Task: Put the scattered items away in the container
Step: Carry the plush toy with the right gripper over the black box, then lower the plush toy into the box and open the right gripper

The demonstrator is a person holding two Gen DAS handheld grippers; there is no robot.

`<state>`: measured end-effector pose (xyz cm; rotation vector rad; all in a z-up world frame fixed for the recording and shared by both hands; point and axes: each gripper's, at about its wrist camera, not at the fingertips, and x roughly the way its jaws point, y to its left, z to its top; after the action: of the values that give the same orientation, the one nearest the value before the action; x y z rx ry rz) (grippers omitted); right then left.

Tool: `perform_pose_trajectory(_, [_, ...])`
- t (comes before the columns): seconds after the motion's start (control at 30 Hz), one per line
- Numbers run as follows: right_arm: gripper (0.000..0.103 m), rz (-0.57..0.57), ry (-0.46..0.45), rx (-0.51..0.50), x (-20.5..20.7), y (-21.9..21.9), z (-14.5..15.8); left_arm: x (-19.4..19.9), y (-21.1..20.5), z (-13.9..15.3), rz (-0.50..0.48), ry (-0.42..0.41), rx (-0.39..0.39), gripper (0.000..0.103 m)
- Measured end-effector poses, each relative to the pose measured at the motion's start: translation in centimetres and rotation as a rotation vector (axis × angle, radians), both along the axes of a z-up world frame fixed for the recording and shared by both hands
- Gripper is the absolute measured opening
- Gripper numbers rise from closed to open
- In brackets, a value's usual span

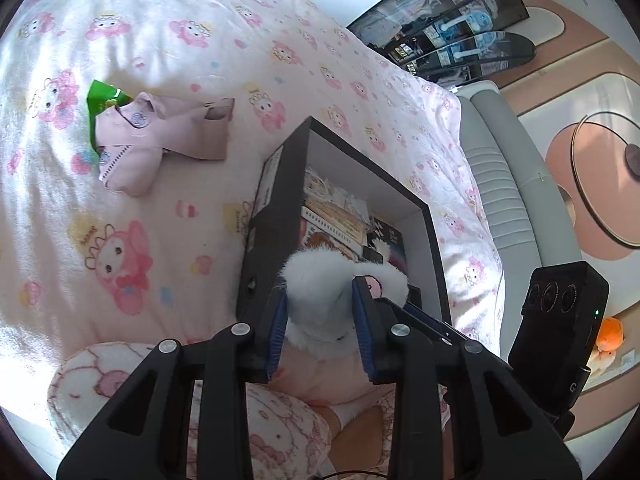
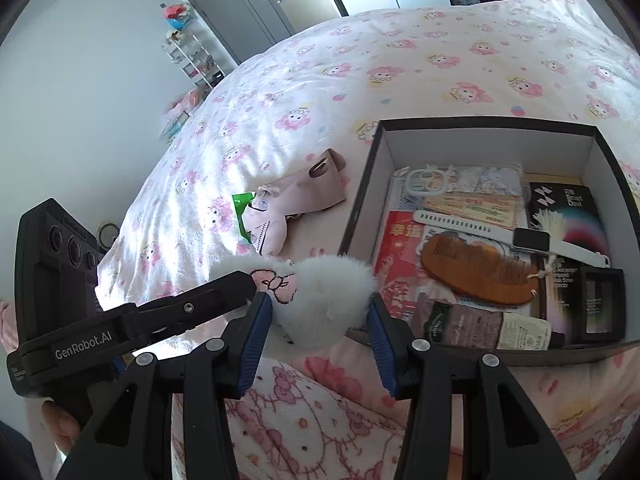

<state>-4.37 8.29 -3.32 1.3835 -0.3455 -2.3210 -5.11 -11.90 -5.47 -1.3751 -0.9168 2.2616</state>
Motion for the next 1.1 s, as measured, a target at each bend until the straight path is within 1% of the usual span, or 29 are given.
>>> perform_pose_trajectory(0.1, [0.044, -0.039, 0.007, -0.006, 0.3, 2.4, 0.3, -0.7, 2.5, 0.2, -0.046, -0.005, 0.000, 0.032])
perform_pose_trajectory(0.23, [0.044, -0.082, 0.013, 0.001, 0.5, 5.1, 0.2, -1.7, 5.9, 0.6, -0.094, 0.004, -0.024, 0.032])
perform_pose_trajectory(0.37, [0.044, -0.128, 0.011, -0.001, -0.1, 7.8, -0.1, -3.3, 8.9, 0.6, -0.146, 0.010, -0.039, 0.032])
perform_pose_trajectory(0.47, [0.044, -0.166, 0.013, 0.017, -1.0, 9.5, -0.2, -5.2, 11.0, 0.3, -0.198, 0.016, -0.040, 0.032])
perform_pose_trajectory(0.57, [0.044, -0.192, 0.026, 0.061, -2.7, 10.5, -0.2, -7.6, 12.4, -0.3, -0.230, 0.004, -0.015, 0.032])
perform_pose_trajectory(0.63, [0.044, -0.191, 0.034, 0.081, -4.2, 11.0, -0.5, -9.2, 13.1, -0.7, -0.241, 0.000, -0.016, 0.032])
perform_pose_trajectory(0.77, [0.044, -0.179, 0.010, 0.108, -7.4, 12.1, -1.5, -12.2, 14.6, -1.6, -0.264, -0.017, -0.039, 0.032])
perform_pose_trajectory(0.83, [0.044, -0.180, -0.004, 0.121, -8.8, 12.8, -2.0, -13.6, 15.4, -2.3, -0.274, -0.029, -0.036, 0.033])
perform_pose_trajectory(0.93, [0.044, -0.186, -0.036, 0.113, -10.6, 14.0, -2.8, -15.4, 15.9, -3.3, -0.281, -0.042, -0.027, 0.032])
perform_pose_trajectory(1.1, [0.044, -0.193, -0.074, 0.122, -13.2, 15.0, -3.9, -17.8, 16.6, -5.1, -0.270, -0.085, -0.002, 0.033])
